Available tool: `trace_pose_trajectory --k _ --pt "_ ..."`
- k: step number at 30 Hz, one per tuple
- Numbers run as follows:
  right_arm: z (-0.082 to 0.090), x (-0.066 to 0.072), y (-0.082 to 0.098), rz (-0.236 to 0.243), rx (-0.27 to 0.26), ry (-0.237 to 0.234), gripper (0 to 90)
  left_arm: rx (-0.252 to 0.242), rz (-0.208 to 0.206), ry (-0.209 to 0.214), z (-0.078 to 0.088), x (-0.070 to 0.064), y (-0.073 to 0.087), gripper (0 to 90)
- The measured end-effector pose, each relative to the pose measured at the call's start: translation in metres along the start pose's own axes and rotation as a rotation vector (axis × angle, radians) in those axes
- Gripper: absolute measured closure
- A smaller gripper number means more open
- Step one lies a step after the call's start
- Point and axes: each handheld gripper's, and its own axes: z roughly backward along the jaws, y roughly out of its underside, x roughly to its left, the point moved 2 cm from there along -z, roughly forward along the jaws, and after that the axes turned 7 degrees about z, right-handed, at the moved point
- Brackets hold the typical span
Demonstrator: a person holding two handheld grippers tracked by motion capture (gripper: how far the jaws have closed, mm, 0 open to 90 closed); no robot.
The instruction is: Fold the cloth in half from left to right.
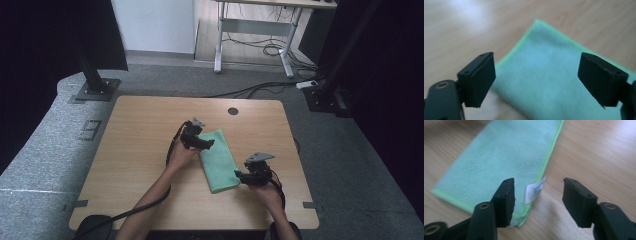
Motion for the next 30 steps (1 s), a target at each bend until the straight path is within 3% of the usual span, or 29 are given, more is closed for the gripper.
trace_pose_trajectory --k 5,9,15,16,20,30 --pt "-0.01 -0.002 0.004 0.007 0.031 0.006 37.9 0.023 -0.011 -0.005 0.005 -0.007 0.019 11.1" --pt "-0.015 -0.005 0.011 0.015 0.072 0.011 37.4 0.049 -0.034 -0.007 0.013 -0.02 0.041 7.9" --pt "-0.017 -0.008 0.015 -0.003 0.074 0.005 35.4 0.078 -0.07 -0.042 0.014 -0.031 0.056 2.3" --pt "-0.017 -0.008 0.015 -0.016 0.074 0.001 35.1 0.095 -0.099 -0.075 0.011 -0.033 0.059 1.8" --pt "-0.017 -0.007 0.017 -0.039 0.065 0.001 36.5 0.095 -0.09 -0.088 0.01 -0.03 0.06 0.5" --pt "-0.023 0.016 0.009 0.016 0.053 -0.041 35.8 0.092 -0.048 -0.1 0.019 -0.011 0.066 0.5"
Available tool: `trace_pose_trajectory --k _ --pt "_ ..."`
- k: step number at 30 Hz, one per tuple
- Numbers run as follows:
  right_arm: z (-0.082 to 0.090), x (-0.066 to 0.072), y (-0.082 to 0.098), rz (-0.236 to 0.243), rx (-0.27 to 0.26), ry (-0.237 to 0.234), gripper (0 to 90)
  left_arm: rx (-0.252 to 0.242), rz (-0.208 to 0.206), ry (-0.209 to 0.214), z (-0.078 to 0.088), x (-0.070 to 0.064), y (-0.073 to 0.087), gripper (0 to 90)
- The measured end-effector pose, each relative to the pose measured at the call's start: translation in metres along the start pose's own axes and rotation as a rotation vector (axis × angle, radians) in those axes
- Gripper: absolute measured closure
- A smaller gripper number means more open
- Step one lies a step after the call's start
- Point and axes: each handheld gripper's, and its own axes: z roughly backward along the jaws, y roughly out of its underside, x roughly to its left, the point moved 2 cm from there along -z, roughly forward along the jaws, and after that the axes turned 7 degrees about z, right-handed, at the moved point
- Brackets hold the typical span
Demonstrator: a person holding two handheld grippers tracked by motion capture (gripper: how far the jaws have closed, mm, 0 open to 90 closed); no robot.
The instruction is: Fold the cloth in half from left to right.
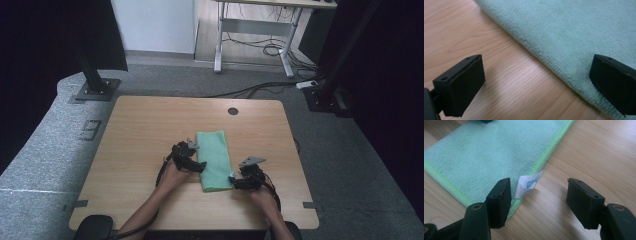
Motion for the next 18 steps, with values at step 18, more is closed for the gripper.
trace_pose_trajectory --k 18 --pt "-0.021 0.031 -0.022 0.038 -0.025 -0.02 29.8 -0.009 0.052 0.006 0.012 0.036 0.013 0.4"
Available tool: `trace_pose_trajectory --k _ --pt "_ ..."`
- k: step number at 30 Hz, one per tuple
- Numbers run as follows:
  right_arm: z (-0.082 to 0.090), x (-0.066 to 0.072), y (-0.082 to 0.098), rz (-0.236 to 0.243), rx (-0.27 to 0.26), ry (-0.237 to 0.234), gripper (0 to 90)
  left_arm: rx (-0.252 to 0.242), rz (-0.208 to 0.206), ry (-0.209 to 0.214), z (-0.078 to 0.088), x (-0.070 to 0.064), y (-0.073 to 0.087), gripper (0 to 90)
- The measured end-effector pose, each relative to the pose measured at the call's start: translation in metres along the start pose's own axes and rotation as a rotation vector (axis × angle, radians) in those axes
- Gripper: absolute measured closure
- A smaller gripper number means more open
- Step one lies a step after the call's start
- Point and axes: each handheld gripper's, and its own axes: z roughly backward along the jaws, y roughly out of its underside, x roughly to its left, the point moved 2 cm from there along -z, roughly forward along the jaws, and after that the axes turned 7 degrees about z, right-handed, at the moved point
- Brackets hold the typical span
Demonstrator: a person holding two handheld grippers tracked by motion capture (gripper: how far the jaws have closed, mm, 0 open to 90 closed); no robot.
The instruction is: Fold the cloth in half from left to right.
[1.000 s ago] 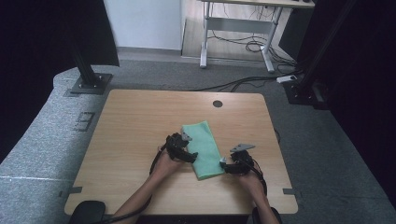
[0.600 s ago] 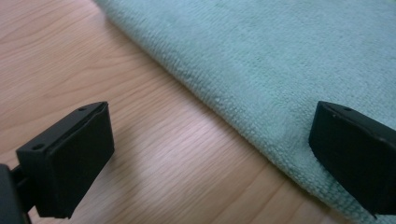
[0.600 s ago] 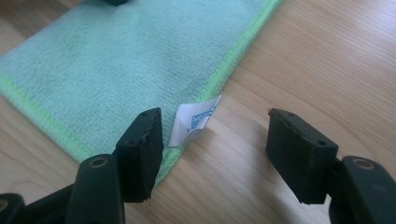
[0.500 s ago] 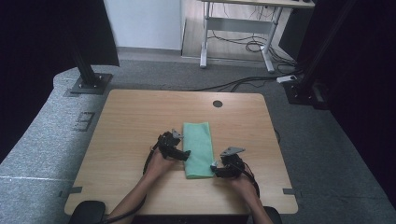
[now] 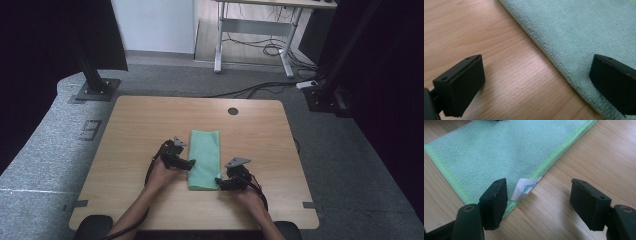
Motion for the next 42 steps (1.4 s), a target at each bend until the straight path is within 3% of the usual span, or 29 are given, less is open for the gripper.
trace_pose_trajectory --k 12,24,32,36,42 --pt "-0.013 0.004 -0.01 0.006 -0.015 -0.008 24.3 -0.005 0.008 -0.003 0.0 0.015 -0.002 0.4" --pt "-0.012 0.004 -0.01 0.022 -0.024 -0.008 22.9 -0.022 0.002 0.019 0.005 0.011 -0.001 2.1" --pt "-0.005 0.005 -0.014 0.061 -0.039 -0.002 17.1 -0.066 -0.044 0.075 0.035 -0.004 -0.001 1.4" --pt "0.001 0.001 -0.015 0.06 -0.05 0.005 15.5 -0.077 -0.045 0.095 0.049 -0.008 0.005 0.9" --pt "0.011 -0.006 -0.013 0.053 -0.057 0.022 14.1 -0.083 -0.05 0.085 0.064 -0.007 0.014 0.0"
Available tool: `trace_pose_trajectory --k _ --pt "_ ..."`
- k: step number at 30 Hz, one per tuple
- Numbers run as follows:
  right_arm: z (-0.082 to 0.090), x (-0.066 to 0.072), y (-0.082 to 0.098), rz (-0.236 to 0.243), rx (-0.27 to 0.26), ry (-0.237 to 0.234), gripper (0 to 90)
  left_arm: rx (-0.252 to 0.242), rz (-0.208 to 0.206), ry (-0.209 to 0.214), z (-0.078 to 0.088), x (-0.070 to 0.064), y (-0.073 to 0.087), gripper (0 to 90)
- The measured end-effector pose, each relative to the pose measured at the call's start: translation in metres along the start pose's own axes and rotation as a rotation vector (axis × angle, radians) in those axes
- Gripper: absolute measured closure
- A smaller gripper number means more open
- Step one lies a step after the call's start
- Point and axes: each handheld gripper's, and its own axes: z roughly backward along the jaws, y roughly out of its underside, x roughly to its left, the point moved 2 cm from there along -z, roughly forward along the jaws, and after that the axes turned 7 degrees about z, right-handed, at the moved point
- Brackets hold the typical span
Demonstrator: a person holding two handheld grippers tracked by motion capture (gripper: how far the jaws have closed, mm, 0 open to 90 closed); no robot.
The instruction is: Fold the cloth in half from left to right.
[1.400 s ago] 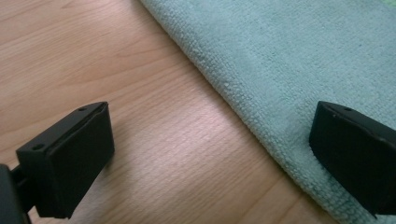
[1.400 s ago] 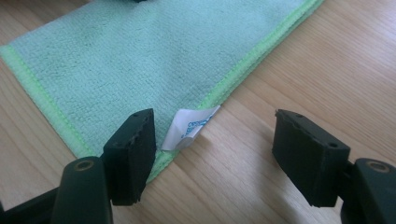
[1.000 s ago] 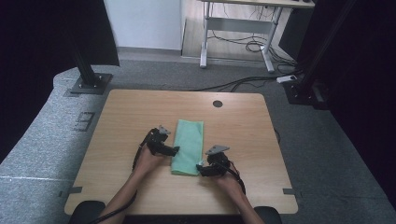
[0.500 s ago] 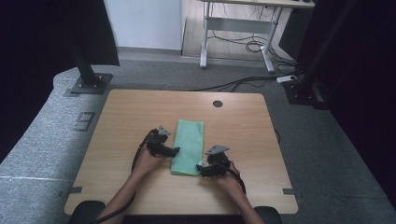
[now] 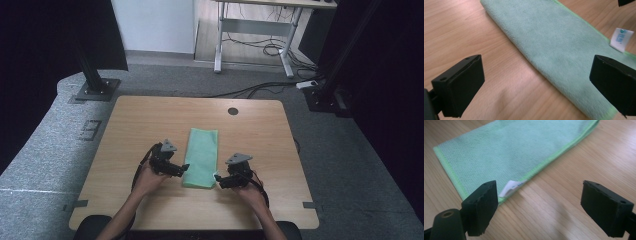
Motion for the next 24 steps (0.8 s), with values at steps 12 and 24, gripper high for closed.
trace_pose_trajectory --k 12,24 --pt "0.02 -0.018 0.01 -0.039 0.004 0.037 12.5 0.004 0.011 -0.052 0.023 0.011 0.026 0.0" --pt "0.034 -0.03 0.025 -0.086 0.01 0.062 6.2 0.024 0.007 -0.081 0.026 0.015 0.046 0.0"
